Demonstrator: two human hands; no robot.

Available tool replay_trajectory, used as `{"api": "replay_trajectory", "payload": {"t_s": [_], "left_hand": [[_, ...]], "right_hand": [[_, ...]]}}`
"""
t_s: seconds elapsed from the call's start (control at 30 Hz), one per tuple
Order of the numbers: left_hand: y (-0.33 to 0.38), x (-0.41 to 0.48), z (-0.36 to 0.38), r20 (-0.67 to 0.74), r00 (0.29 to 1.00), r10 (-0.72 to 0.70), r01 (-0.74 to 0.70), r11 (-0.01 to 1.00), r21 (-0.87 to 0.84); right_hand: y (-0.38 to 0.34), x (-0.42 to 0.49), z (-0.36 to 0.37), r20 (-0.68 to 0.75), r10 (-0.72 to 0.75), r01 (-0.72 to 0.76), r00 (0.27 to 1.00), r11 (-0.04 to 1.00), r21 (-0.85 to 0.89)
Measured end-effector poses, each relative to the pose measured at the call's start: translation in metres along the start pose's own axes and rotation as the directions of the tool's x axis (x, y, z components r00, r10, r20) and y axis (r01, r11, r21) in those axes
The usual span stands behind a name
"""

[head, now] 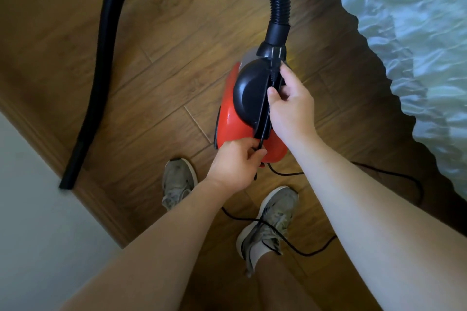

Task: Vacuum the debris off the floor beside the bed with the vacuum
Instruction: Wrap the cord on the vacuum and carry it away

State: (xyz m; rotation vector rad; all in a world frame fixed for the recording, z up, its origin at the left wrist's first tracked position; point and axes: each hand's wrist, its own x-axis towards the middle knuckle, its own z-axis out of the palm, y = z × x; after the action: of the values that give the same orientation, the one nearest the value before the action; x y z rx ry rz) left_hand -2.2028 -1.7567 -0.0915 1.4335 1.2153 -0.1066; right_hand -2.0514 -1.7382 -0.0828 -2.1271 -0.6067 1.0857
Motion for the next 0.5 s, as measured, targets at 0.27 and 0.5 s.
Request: {"api": "replay_trajectory", "payload": {"t_s": [0.27,0.5], "left_hand": [[0.006,0.001,-0.021,0.023,0.999,0.028,-0.030,0.996,0.089],[0.009,0.002,-0.031,0.056,0.997,0.044,-0.050,0.992,0.119]], "right_hand": [[-0.003,0.000,0.009,-0.084,0.124,-0.125,0.989,0.992,-0.017],[-0.011,-0.001,0.013,0.054,0.230,-0.233,0.972,0.970,0.073]]}}
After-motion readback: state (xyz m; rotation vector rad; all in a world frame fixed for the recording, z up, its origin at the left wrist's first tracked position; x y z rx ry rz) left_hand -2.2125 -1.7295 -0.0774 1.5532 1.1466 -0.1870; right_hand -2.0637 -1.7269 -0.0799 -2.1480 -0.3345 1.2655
